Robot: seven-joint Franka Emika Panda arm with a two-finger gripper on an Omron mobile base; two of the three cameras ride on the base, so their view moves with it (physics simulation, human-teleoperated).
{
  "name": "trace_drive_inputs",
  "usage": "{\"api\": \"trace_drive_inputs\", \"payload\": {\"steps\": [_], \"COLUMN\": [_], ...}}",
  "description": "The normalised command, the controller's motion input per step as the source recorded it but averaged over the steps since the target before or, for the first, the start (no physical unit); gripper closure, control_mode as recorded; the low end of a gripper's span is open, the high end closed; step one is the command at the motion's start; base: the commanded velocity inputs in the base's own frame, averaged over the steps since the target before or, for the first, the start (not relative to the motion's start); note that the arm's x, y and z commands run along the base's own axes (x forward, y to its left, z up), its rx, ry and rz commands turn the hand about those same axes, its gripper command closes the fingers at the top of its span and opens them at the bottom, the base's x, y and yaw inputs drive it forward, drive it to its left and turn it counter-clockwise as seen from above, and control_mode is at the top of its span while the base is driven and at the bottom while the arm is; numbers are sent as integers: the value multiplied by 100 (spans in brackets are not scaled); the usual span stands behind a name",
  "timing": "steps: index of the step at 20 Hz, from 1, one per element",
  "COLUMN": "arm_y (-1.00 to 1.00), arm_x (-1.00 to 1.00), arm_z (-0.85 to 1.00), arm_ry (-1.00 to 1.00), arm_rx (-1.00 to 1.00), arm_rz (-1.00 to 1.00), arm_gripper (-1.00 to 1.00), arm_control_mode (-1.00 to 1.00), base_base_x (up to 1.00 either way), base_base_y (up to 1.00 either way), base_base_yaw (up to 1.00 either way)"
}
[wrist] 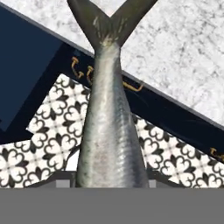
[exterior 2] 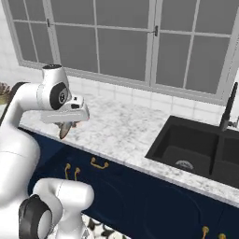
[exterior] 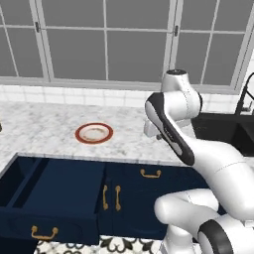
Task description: Pick up the knife from the drawer and place it on the cutting board. Then place the meat from the plate to the cutting board.
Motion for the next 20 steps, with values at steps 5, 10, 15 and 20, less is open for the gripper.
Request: {"api": "trace_drive_inputs", "payload": {"steps": [5, 10, 15, 20], "arm_y": [0, 0, 0, 0], "arm_x": [0, 0, 0, 0], "arm_z": [0, 0, 0, 0], "arm_ry": [0, 0, 0, 0], "arm_rx": [0, 0, 0, 0], "arm_rz": [0, 0, 0, 0], "arm_gripper": [100, 100, 100, 100], "arm_control_mode": [100, 100, 100, 100], "base_base_x": [-81, -5, 8, 9], "base_base_y": [-29, -75, -100, -100], "base_base_yaw": [-40, -38, -27, -16]}}
